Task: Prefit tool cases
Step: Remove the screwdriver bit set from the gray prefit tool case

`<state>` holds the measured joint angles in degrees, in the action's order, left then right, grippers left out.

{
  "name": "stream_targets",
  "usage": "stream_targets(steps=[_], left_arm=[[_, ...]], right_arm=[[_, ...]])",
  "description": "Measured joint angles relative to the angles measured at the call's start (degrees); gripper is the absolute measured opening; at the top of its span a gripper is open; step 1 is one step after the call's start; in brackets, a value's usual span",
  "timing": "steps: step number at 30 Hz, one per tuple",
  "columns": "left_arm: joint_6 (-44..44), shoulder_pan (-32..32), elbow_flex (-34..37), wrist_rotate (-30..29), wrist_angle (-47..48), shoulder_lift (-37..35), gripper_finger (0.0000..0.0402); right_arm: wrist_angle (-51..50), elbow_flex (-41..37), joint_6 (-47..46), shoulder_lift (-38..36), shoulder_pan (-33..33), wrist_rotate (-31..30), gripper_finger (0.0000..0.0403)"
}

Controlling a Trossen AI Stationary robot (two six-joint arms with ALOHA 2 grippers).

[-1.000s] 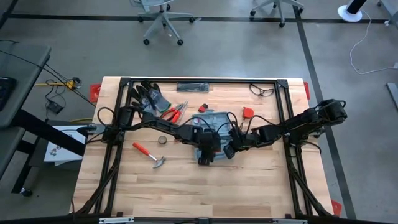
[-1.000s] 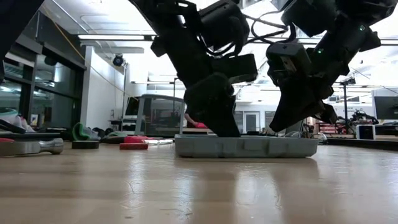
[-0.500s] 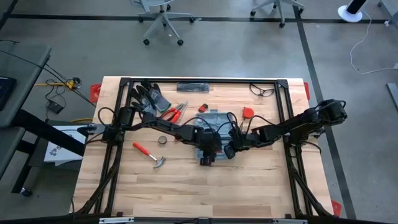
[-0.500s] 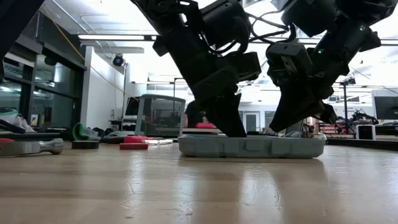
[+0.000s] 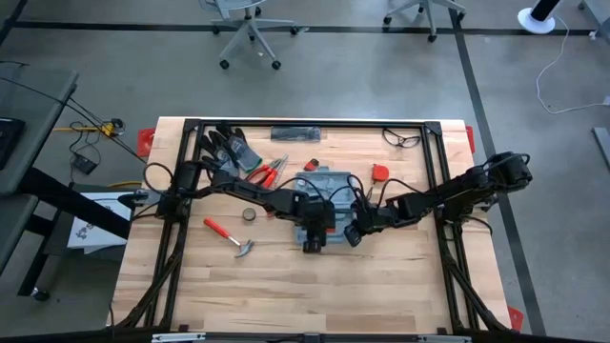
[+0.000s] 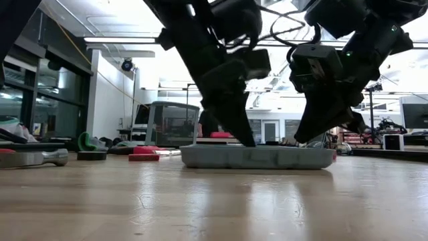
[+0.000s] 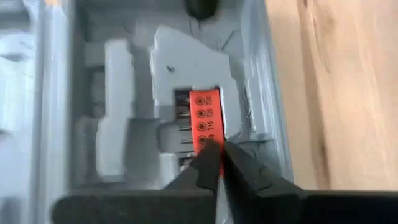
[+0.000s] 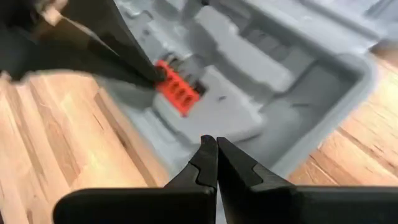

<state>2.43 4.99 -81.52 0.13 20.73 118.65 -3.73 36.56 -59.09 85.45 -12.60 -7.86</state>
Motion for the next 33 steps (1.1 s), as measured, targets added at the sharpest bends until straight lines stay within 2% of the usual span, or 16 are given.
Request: stream_targets(steps=[9, 14, 18, 26, 33], left_arm=[[-0.6, -0.4, -0.1, -2.3, -0.9, -2.0, 0.0004], [0.8, -0.7, -0.2, -1.5, 3.0, -1.7, 0.0009], [7.5, -1.8, -0.2, 1.5, 9.9, -3.3, 0.0038], [10.0, -0.6, -0.2, 0.9, 7.9, -4.5, 0.0111], [18.0, -0.3, 5.4, 0.6, 6.3, -5.4, 0.0180]], right_arm=[[1.8, 0.0, 0.8, 0.0, -0.5, 0.0, 0.0000], [7.6, 0.0, 12.0, 0.0, -1.4, 0.0, 0.0014], [6.5, 0.9, 21.4, 0.0, -0.7, -0.3, 0.0047], [6.6, 1.3, 32.1, 0.0, 4.1, 2.1, 0.0112], [6.0, 3.2, 40.5, 0.8, 4.6, 2.5, 0.0126]])
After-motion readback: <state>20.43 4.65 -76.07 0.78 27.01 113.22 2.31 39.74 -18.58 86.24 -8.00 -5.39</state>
